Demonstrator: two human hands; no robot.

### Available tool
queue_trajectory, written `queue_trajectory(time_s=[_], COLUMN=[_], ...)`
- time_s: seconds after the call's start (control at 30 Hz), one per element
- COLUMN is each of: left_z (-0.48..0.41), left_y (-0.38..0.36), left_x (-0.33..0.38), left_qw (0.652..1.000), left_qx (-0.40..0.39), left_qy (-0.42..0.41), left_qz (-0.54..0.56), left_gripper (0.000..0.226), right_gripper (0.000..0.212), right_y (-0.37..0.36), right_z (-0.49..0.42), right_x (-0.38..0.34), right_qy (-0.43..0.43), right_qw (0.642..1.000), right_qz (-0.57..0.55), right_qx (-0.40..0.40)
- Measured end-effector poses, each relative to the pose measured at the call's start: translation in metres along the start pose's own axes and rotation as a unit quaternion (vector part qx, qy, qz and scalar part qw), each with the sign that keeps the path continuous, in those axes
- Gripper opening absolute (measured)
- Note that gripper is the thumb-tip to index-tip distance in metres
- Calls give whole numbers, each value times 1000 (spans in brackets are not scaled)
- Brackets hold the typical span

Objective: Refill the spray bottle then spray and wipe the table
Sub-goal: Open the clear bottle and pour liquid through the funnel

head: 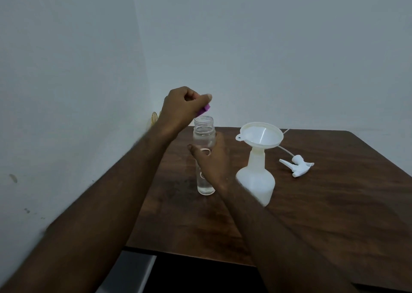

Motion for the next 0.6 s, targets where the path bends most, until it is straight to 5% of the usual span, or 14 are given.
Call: queue_trajectory(time_s=[0.17,0.37,0.6], left_z=[9,9,12], left_y=[-9,8,7], left_x=[-20,-27,-26], left_qw=[998,980,972], left_qx=[-45,28,58], left_qy=[24,72,60], left_qz=[26,182,217], left_gripper=[33,33,20], right_gripper=[63,66,63], right_y=[3,1,1], right_z=[2,2,2], right_x=[-4,-3,-3], right_qy=[15,9,16], right_qw=[1000,1000,1000], right_qz=[-16,-17,-11], right_qx=[-1,-5,-3])
Point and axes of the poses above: each hand's wrist, its own z-axis away from the middle knuckle, its own y-axis out of the back of the hand, x = y × z, the point moved 10 cm from there along -z, towards the middle knuckle, and after that the axes turned 14 degrees about -z, right-handed, at the moved point
